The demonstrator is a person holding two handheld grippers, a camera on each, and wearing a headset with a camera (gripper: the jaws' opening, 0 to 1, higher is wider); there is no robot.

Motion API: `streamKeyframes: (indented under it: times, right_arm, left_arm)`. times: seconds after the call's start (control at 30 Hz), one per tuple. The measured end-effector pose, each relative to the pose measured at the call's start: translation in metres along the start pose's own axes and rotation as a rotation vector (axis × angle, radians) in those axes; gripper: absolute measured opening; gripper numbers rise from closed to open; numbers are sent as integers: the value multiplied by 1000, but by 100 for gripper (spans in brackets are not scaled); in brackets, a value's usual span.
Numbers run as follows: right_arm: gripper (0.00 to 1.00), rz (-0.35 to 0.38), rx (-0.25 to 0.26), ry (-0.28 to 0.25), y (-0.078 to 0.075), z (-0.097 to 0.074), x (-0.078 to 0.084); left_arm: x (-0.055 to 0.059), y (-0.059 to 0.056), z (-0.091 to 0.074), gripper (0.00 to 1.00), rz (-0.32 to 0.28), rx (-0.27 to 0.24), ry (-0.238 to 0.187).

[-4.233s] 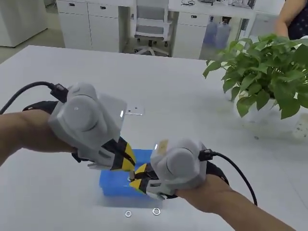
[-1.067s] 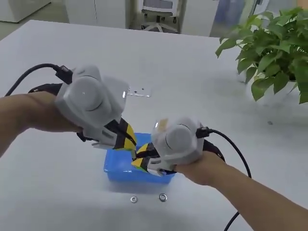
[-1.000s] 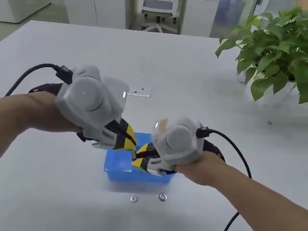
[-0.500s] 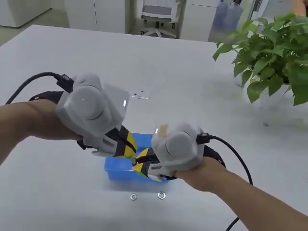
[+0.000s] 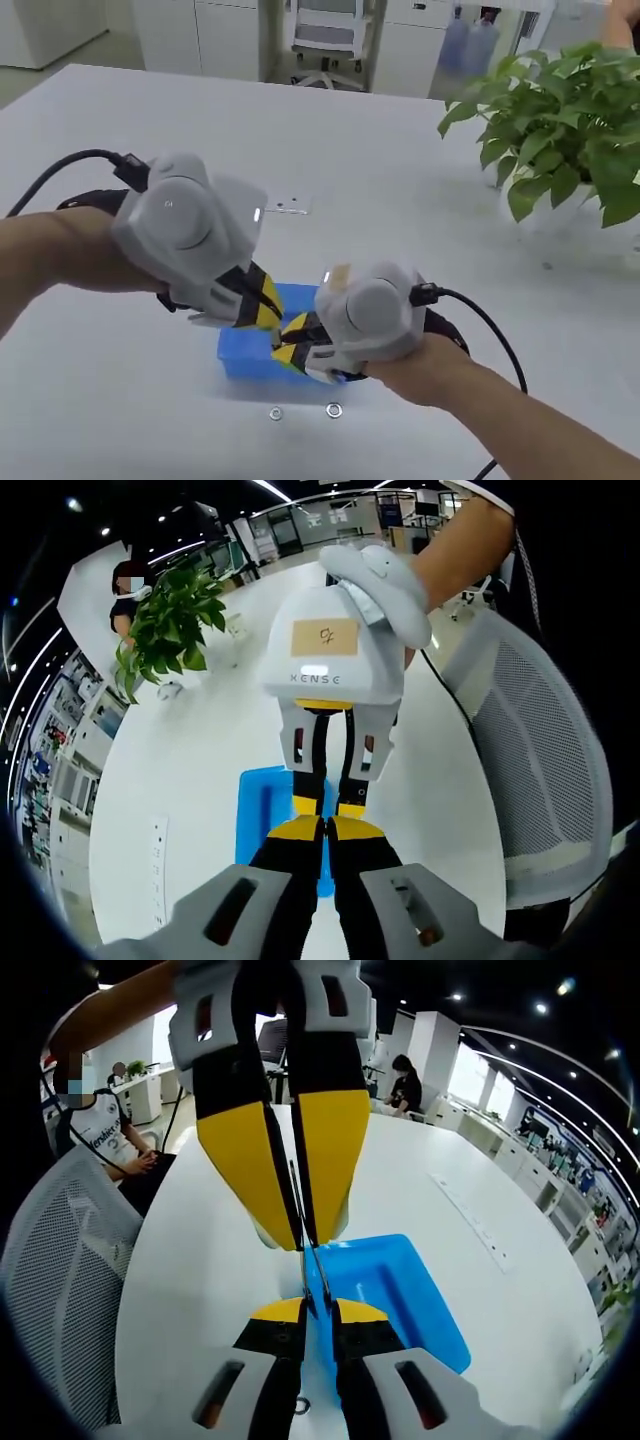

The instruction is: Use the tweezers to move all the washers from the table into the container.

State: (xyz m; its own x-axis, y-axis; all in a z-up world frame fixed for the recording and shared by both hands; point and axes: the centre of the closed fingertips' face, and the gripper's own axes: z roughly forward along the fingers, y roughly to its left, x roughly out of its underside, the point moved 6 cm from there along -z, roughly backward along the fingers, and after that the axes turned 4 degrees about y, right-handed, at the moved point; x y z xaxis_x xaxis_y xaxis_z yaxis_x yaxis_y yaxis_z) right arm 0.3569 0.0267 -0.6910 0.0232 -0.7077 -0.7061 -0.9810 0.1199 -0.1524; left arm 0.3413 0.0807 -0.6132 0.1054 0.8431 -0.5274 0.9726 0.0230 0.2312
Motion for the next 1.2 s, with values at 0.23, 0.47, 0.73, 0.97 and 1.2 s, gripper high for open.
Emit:
streamKeyframes:
  times: [0.23, 0.47, 0.73, 0.97, 1.2]
  right_arm:
    - [11, -1, -5, 3, 7, -1, 2]
    - [11, 4, -21, 11, 15, 2, 7]
    - [11, 17, -43, 21, 21, 8, 17]
    - [11, 36, -67, 26, 28, 14, 25]
    - [11, 52, -84, 28, 32, 19, 31]
  left_arm:
    - [2, -7, -1, 6, -6, 4, 1]
    - [5, -14, 4, 6, -13, 25, 2]
    - [10, -21, 13, 6, -17, 56, 7]
    - [14, -26, 23, 6, -26, 84, 11]
    - [18, -27, 30, 6, -35, 105, 12]
